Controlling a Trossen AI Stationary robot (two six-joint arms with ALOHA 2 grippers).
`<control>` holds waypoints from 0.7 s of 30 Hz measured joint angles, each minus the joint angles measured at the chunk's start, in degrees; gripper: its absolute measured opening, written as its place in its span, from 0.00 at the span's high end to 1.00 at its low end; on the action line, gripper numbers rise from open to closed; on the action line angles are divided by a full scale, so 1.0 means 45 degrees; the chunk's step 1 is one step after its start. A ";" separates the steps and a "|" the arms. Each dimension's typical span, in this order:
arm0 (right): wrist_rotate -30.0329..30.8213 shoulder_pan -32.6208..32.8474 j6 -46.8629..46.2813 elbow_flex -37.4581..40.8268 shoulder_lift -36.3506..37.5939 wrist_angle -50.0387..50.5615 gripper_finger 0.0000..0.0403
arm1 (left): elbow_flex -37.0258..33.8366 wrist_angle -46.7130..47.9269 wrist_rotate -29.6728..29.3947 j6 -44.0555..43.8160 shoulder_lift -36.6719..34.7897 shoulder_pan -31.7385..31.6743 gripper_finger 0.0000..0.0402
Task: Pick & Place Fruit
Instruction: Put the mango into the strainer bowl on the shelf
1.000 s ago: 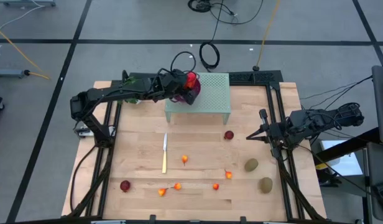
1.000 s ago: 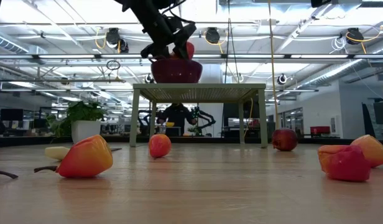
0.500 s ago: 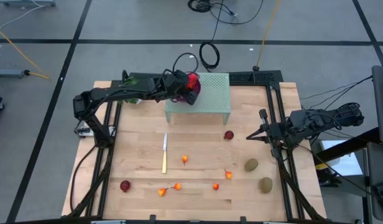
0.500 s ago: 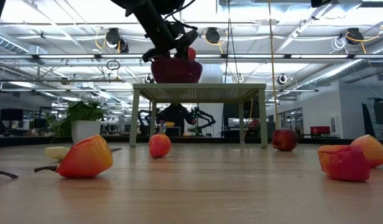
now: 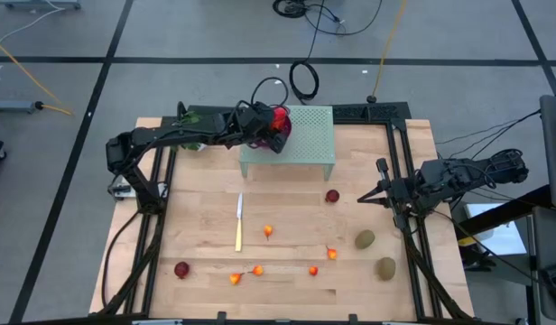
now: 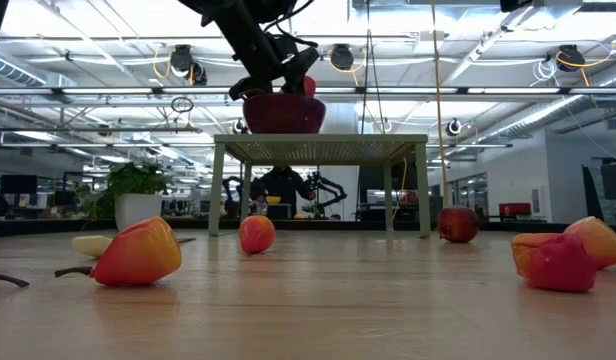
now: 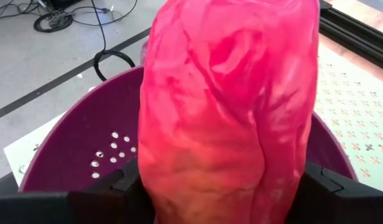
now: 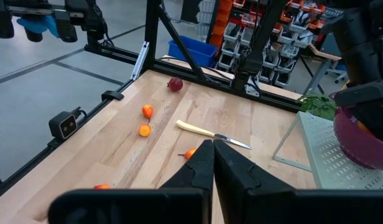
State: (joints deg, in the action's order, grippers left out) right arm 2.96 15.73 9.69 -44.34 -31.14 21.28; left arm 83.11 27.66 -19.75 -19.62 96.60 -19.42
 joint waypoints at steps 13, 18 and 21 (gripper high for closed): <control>0.0000 0.0004 0.0000 0.0000 0.0000 0.0000 0.99 | 0.0000 -0.0015 -0.0005 -0.0005 -0.0005 -0.0015 0.33; 0.0000 0.0000 0.0000 0.0000 0.0000 0.0000 0.99 | 0.0000 -0.0180 -0.0005 -0.0006 -0.0005 -0.0015 0.33; -0.0002 0.0001 0.0000 0.0000 0.0000 0.0000 0.99 | 0.0000 -0.0175 -0.0005 -0.0010 -0.0005 -0.0015 0.33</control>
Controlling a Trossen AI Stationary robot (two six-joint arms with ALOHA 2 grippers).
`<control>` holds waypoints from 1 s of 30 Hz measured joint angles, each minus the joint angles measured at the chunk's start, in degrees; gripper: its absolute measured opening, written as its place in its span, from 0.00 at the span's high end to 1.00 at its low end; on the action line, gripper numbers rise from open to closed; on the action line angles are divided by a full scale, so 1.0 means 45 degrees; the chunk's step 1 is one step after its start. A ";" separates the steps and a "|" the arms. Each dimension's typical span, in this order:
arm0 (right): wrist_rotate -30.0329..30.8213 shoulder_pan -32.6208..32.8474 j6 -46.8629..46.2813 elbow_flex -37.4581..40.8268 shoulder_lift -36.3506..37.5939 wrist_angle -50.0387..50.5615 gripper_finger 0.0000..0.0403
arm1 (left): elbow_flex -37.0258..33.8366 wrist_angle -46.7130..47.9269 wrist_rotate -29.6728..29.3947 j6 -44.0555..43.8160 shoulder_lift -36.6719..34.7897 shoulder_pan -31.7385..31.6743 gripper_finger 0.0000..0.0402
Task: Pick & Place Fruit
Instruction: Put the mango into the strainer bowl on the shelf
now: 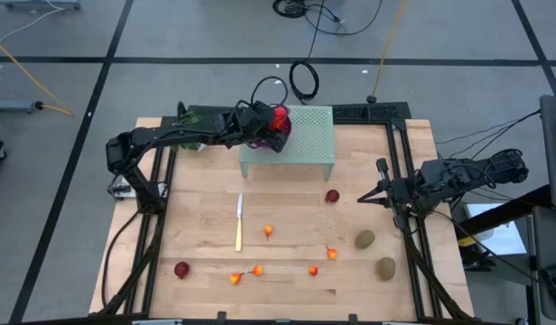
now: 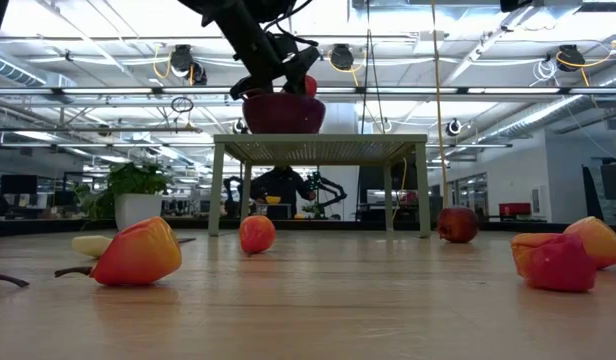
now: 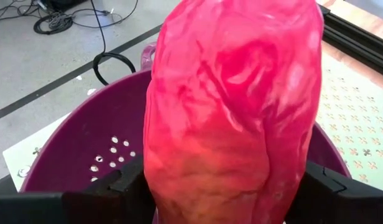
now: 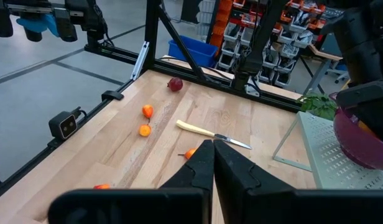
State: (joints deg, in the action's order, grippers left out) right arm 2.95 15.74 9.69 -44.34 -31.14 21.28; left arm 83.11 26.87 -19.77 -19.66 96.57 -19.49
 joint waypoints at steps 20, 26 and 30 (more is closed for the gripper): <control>0.0001 0.0000 0.0000 0.0000 0.0000 0.0000 0.99 | 0.0000 -0.0035 0.0063 0.0345 -0.0002 0.0000 0.33; -0.0003 0.0001 0.0000 0.0000 0.0000 0.0000 0.99 | 0.0000 -0.0145 0.0070 0.0397 -0.0005 0.0000 0.27; 0.0002 0.0003 0.0000 0.0000 0.0000 0.0000 0.99 | 0.0000 -0.0344 0.0073 0.0438 -0.0019 0.0000 0.20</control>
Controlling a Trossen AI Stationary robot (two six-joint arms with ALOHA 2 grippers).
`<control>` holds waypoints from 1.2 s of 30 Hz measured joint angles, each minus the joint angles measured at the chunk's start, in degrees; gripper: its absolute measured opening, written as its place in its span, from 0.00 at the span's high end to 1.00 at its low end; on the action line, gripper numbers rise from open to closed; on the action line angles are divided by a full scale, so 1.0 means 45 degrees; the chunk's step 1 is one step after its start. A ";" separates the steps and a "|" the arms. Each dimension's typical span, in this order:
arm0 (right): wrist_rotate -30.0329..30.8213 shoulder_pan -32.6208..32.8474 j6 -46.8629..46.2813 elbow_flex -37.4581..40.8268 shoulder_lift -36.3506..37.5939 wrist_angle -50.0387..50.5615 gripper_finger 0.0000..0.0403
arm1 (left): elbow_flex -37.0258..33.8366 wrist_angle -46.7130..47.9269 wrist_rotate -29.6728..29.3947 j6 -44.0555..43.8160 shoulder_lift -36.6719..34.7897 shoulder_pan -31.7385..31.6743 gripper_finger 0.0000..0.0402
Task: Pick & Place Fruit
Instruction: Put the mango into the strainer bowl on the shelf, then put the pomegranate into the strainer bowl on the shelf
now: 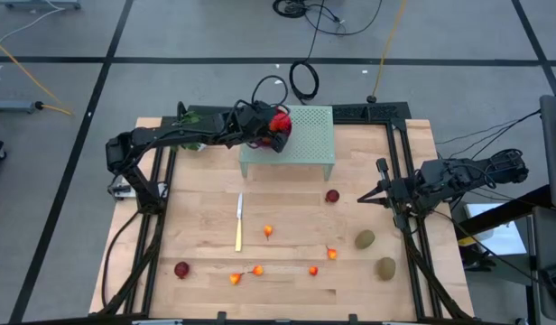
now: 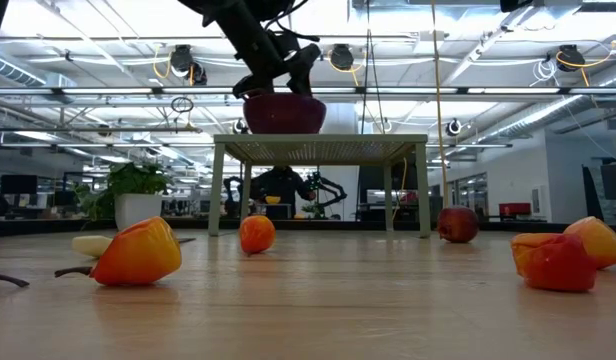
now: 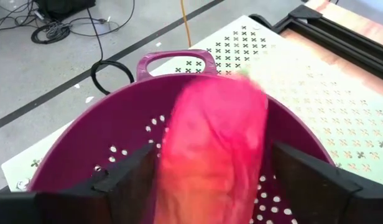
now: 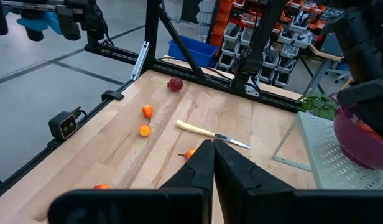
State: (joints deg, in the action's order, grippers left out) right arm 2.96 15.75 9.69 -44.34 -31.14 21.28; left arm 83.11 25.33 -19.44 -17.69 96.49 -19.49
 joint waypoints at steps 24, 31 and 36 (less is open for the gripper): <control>-0.0005 0.0000 0.0000 0.0000 0.0000 -0.0009 0.99 | 0.0000 0.1484 -0.0341 -0.2577 -0.3682 0.1509 0.14; -0.0005 -0.0005 0.0000 0.0000 0.0000 -0.0005 0.99 | 0.0000 0.2458 -0.0346 -0.5168 -0.4366 0.3841 0.27; -0.0005 -0.0005 0.0000 0.0000 0.0000 -0.0005 0.99 | 0.0000 0.2846 -0.0328 -0.6664 -0.4383 0.5468 0.36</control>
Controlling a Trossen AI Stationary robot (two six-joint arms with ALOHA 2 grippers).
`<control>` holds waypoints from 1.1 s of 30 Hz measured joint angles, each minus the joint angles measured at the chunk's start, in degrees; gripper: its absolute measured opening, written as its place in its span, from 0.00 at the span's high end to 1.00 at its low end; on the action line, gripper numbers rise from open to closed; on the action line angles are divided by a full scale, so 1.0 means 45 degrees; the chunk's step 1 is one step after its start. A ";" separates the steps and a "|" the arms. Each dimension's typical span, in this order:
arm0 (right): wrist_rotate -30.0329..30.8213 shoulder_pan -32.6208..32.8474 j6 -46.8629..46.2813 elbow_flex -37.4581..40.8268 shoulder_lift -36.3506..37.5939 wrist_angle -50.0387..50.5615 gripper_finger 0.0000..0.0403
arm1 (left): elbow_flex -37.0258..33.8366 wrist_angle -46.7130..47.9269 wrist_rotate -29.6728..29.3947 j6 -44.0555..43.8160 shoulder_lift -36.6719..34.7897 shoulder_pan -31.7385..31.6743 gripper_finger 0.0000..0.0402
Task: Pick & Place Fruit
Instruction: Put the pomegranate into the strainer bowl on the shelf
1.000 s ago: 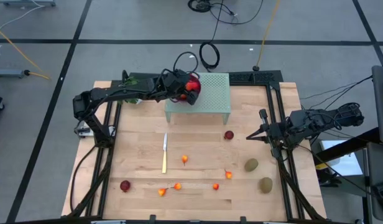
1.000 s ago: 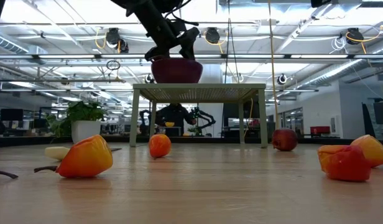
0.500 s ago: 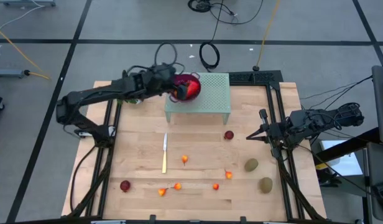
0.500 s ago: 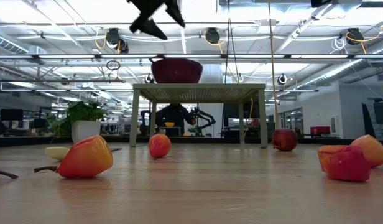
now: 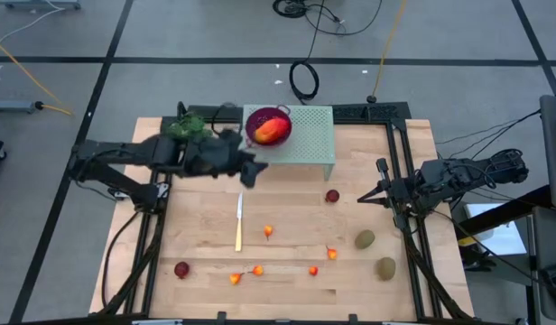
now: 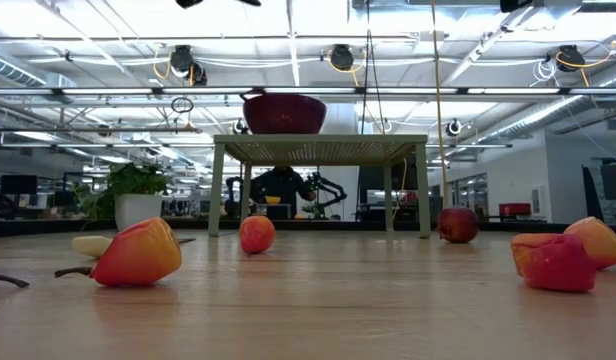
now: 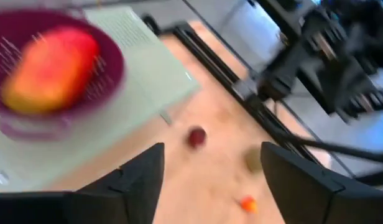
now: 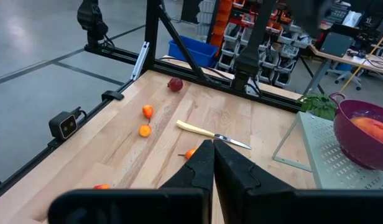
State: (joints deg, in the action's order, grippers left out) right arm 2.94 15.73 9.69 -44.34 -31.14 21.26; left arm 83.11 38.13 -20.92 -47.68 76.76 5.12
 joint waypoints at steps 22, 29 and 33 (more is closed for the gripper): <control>-0.0005 0.0002 0.0000 0.0000 0.0000 0.0000 0.99 | 0.0000 0.6622 0.1356 -0.8864 0.0041 0.5050 0.58; -0.0005 0.0004 0.0000 0.0000 0.0000 0.0000 0.99 | 0.0000 0.8170 0.2051 -1.1249 0.0041 0.5980 0.66; -0.0005 0.0000 0.0000 0.0000 -0.0001 0.0000 0.99 | 0.0000 0.8672 0.3000 -1.2443 0.0245 0.6376 0.70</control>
State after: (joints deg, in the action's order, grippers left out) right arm 2.92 15.73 9.69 -44.34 -31.14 21.26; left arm 83.11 77.16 -7.42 -103.67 77.87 33.81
